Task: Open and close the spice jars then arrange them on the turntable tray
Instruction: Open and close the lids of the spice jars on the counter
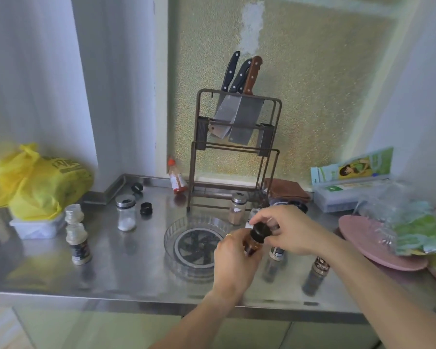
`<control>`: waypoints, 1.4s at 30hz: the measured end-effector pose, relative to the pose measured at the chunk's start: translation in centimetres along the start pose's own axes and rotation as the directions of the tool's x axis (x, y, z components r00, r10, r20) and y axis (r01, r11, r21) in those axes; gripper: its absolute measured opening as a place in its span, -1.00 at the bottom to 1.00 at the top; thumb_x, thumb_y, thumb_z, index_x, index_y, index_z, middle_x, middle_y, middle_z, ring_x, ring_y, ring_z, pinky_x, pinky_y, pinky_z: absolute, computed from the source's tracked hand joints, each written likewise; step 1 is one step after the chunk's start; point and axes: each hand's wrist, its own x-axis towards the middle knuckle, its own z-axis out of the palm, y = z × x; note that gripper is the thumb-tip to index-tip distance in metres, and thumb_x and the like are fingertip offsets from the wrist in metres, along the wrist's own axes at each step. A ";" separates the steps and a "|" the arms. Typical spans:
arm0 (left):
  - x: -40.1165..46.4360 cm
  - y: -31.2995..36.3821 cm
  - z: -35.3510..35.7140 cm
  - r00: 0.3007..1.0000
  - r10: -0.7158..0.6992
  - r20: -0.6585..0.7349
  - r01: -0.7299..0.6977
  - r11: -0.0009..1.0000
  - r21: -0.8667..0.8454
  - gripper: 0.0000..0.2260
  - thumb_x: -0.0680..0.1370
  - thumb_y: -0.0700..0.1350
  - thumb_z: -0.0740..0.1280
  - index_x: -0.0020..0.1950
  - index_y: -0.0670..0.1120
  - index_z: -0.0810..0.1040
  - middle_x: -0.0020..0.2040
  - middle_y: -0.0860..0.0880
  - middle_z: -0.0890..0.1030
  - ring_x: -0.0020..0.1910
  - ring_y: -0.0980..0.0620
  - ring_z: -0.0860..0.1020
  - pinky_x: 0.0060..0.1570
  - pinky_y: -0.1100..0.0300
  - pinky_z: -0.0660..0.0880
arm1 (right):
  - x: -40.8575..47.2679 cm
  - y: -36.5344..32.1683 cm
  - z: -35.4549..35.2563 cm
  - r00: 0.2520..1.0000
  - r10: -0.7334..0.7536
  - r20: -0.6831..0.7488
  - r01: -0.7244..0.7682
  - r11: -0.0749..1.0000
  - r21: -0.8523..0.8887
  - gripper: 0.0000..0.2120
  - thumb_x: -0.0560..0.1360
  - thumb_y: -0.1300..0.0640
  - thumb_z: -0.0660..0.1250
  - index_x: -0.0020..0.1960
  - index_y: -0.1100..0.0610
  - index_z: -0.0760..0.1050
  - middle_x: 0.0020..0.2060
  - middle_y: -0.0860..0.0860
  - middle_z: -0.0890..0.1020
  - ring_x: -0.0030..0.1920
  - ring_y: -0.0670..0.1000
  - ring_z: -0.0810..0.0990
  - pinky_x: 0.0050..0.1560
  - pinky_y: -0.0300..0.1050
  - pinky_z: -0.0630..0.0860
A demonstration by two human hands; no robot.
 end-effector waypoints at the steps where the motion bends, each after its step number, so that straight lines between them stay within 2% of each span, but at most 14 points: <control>1: 0.1 -0.1 -0.6 1.000 -0.009 -0.020 0.009 1.000 -0.015 -0.83 0.42 0.09 0.46 -0.09 0.03 0.61 -0.27 0.07 0.65 -0.28 0.05 0.57 -0.24 0.13 0.51 | 0.2 -1.0 -0.4 1.000 -0.020 0.024 0.021 0.999 -0.034 -0.54 0.41 0.33 0.46 0.23 -0.04 0.63 0.03 -0.21 0.63 0.08 -0.14 0.64 0.10 -0.22 0.61; 6: 0.2 -1.0 -4.4 0.992 -0.116 -0.056 0.111 0.990 -0.088 -0.70 0.31 0.17 0.46 -0.06 0.04 0.65 -0.25 0.11 0.69 -0.24 0.10 0.63 -0.12 0.06 0.59 | 1.2 -5.9 -0.8 0.991 -0.094 0.090 0.111 0.975 -0.194 -0.59 0.46 0.27 0.44 0.27 0.00 0.61 0.13 -0.05 0.64 0.13 -0.03 0.61 0.16 -0.11 0.56; 9: 0.2 -1.7 -7.0 0.986 -0.145 -0.079 0.136 0.985 -0.107 -0.77 0.32 0.05 0.50 -0.10 -0.01 0.67 -0.26 0.07 0.70 -0.25 0.05 0.64 -0.12 0.01 0.59 | 2.2 -8.7 -0.2 0.992 -0.073 0.099 0.099 0.953 -0.288 -0.75 0.49 0.02 0.45 0.13 0.08 0.65 -0.03 -0.01 0.71 -0.04 0.00 0.65 0.06 -0.03 0.59; 11: 0.1 -2.1 -8.9 0.983 -0.157 -0.093 0.147 0.983 -0.106 -0.83 0.34 -0.02 0.50 -0.12 -0.02 0.67 -0.29 0.04 0.69 -0.26 0.04 0.63 -0.13 -0.01 0.59 | 2.9 -10.4 0.7 0.998 -0.055 0.031 0.063 0.913 -0.402 -0.55 0.53 -0.22 0.34 -0.10 0.20 0.64 -0.28 0.08 0.67 -0.26 0.05 0.59 -0.08 0.07 0.59; 13: 0.1 -2.6 -10.6 0.983 -0.150 -0.104 0.140 0.986 -0.095 -0.84 0.32 -0.04 0.50 -0.14 -0.01 0.66 -0.31 0.04 0.68 -0.28 0.05 0.63 -0.18 -0.01 0.59 | 3.4 -11.6 1.3 0.997 -0.078 0.003 0.072 0.908 -0.414 -0.46 0.48 -0.34 0.30 -0.06 0.18 0.61 -0.27 0.07 0.64 -0.27 0.04 0.55 -0.09 0.07 0.58; 16: 0.2 -3.5 -12.8 0.982 -0.137 -0.133 0.127 0.988 -0.083 -0.79 0.26 -0.02 0.48 -0.13 0.01 0.65 -0.32 0.04 0.68 -0.30 0.05 0.62 -0.23 -0.01 0.58 | 4.2 -13.5 1.6 0.988 -0.124 0.088 0.142 0.959 -0.244 -0.54 0.38 -0.18 0.48 0.23 -0.08 0.53 0.00 -0.05 0.63 -0.05 0.01 0.59 0.06 0.00 0.57; 19: 0.1 -4.7 -14.4 0.977 -0.138 -0.160 0.126 0.989 -0.079 -0.79 0.28 -0.02 0.46 -0.10 0.03 0.65 -0.30 0.06 0.68 -0.29 0.08 0.63 -0.22 0.00 0.60 | 5.3 -15.3 2.7 0.994 -0.094 0.049 0.106 0.926 -0.363 -0.58 0.45 -0.29 0.35 0.02 0.06 0.62 -0.16 -0.01 0.68 -0.13 0.05 0.61 -0.02 0.05 0.59; 23: -0.3 -6.4 -16.1 0.974 -0.153 -0.166 0.134 0.984 -0.118 -0.76 0.26 -0.03 0.51 -0.08 0.12 0.66 -0.27 0.14 0.70 -0.25 0.14 0.64 -0.18 0.06 0.61 | 6.5 -16.8 4.0 0.981 -0.115 0.158 0.157 0.945 -0.288 -0.50 0.37 -0.18 0.48 0.27 -0.10 0.49 0.06 -0.12 0.59 0.04 -0.02 0.55 0.10 0.02 0.54; 25: -0.5 -7.3 -16.7 0.969 -0.174 -0.177 0.155 0.981 -0.119 -0.74 0.28 -0.06 0.52 -0.08 0.17 0.61 -0.28 0.12 0.70 -0.25 0.12 0.64 -0.19 0.07 0.60 | 7.2 -17.6 4.9 0.982 -0.102 0.157 0.145 0.945 -0.293 -0.67 0.42 -0.13 0.47 0.12 -0.05 0.54 -0.06 -0.11 0.63 -0.08 0.01 0.60 0.00 0.05 0.59; 27: -0.5 -8.5 -17.1 0.961 -0.211 -0.177 0.191 0.974 -0.125 -0.82 0.29 -0.05 0.53 -0.16 0.13 0.63 -0.28 0.11 0.69 -0.24 0.13 0.64 -0.18 0.09 0.61 | 7.9 -18.4 5.6 0.986 -0.089 0.142 0.130 0.940 -0.314 -0.58 0.45 -0.28 0.38 0.02 0.06 0.58 -0.11 -0.03 0.67 -0.10 0.07 0.64 -0.10 0.08 0.56; 30: -0.2 -10.0 -17.6 0.952 -0.246 -0.181 0.226 0.966 -0.126 -0.78 0.26 0.03 0.56 -0.15 0.09 0.64 -0.28 0.14 0.67 -0.24 0.16 0.63 -0.19 0.19 0.58 | 8.9 -18.8 6.5 0.975 -0.143 0.172 0.184 0.951 -0.248 -0.52 0.41 -0.19 0.46 0.26 -0.05 0.48 0.10 -0.09 0.61 0.03 -0.01 0.57 -0.07 -0.05 0.47; 33: 0.2 -11.1 -17.6 0.945 -0.269 -0.185 0.252 0.962 -0.108 -0.78 0.27 0.02 0.57 -0.15 0.09 0.63 -0.30 0.16 0.66 -0.26 0.18 0.62 -0.21 0.21 0.57 | 10.2 -18.8 7.5 0.987 -0.113 0.117 0.141 0.953 -0.268 -0.62 0.44 -0.24 0.41 0.03 0.05 0.59 -0.12 0.00 0.68 -0.13 0.08 0.63 -0.15 0.07 0.58; 37: 0.8 -12.3 -17.3 0.940 -0.299 -0.163 0.281 0.952 -0.122 -0.75 0.25 0.01 0.59 -0.13 0.08 0.65 -0.29 0.17 0.68 -0.25 0.19 0.63 -0.19 0.21 0.59 | 11.1 -18.4 8.5 0.973 -0.156 0.168 0.188 0.963 -0.194 -0.55 0.41 -0.12 0.48 0.26 -0.07 0.49 0.11 -0.08 0.61 0.00 -0.06 0.55 0.01 -0.07 0.53; 42: 0.8 -13.1 -16.8 0.940 -0.312 -0.139 0.300 0.949 -0.100 -0.76 0.25 0.02 0.58 -0.19 0.21 0.58 -0.28 0.19 0.68 -0.24 0.21 0.63 -0.19 0.24 0.59 | 12.1 -17.8 9.6 0.977 -0.173 0.124 0.195 0.961 -0.198 -0.55 0.41 -0.15 0.49 0.24 -0.04 0.54 0.08 -0.08 0.64 0.03 -0.03 0.58 0.04 -0.05 0.56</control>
